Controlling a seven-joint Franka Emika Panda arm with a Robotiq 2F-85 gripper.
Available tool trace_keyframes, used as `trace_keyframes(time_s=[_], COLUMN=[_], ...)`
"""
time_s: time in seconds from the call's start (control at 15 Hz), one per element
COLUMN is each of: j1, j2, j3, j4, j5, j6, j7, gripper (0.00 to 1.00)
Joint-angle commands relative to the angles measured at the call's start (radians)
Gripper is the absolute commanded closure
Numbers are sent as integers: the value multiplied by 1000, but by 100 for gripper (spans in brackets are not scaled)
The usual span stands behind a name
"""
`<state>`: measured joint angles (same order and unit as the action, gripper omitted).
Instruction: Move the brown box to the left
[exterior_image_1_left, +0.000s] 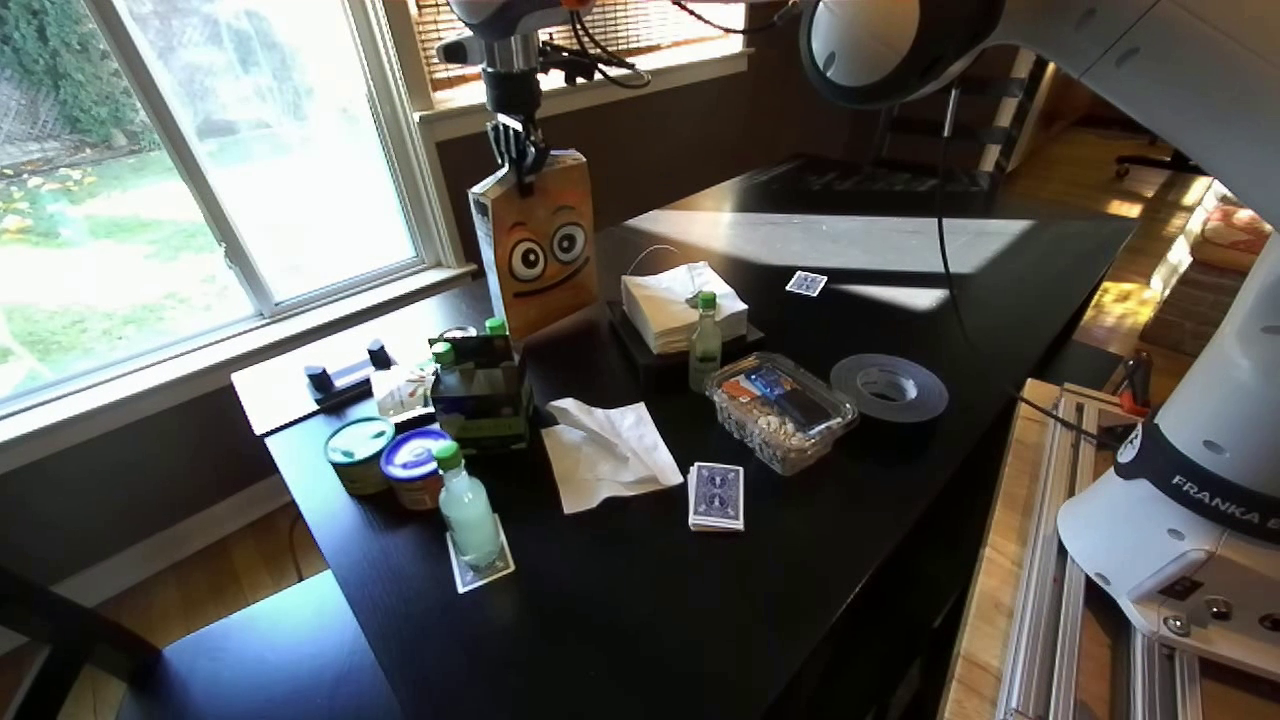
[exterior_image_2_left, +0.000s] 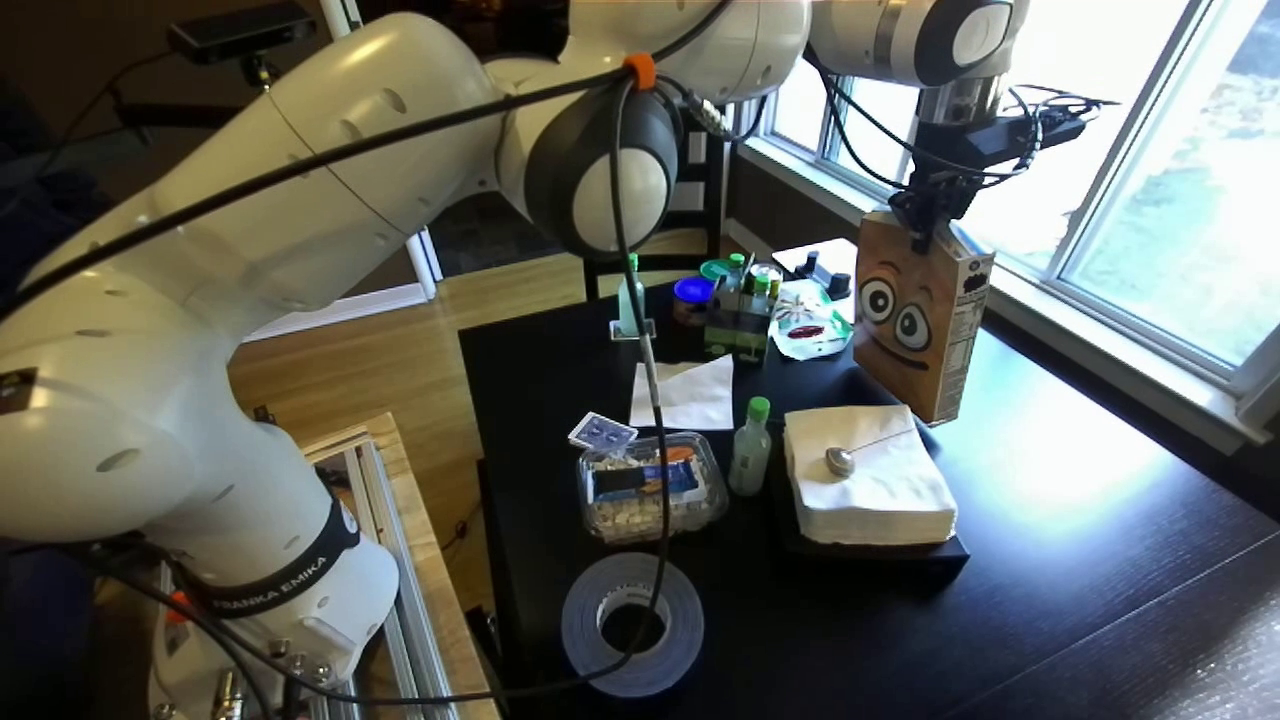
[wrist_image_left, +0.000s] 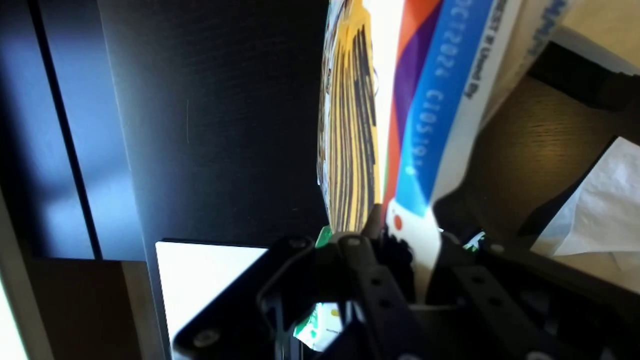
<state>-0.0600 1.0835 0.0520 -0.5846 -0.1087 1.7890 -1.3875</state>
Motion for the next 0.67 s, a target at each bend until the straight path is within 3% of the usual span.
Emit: trace_keyframes(time_s=[0.0, 0.53, 0.6], j1=[4, -5, -5], j2=[33, 44, 44], j3=[1, 8, 6], j4=[76, 81, 80], j5=[0, 17, 17], j6=[-27, -24, -29], j7=[-19, 9, 15], gripper=[98, 98, 78])
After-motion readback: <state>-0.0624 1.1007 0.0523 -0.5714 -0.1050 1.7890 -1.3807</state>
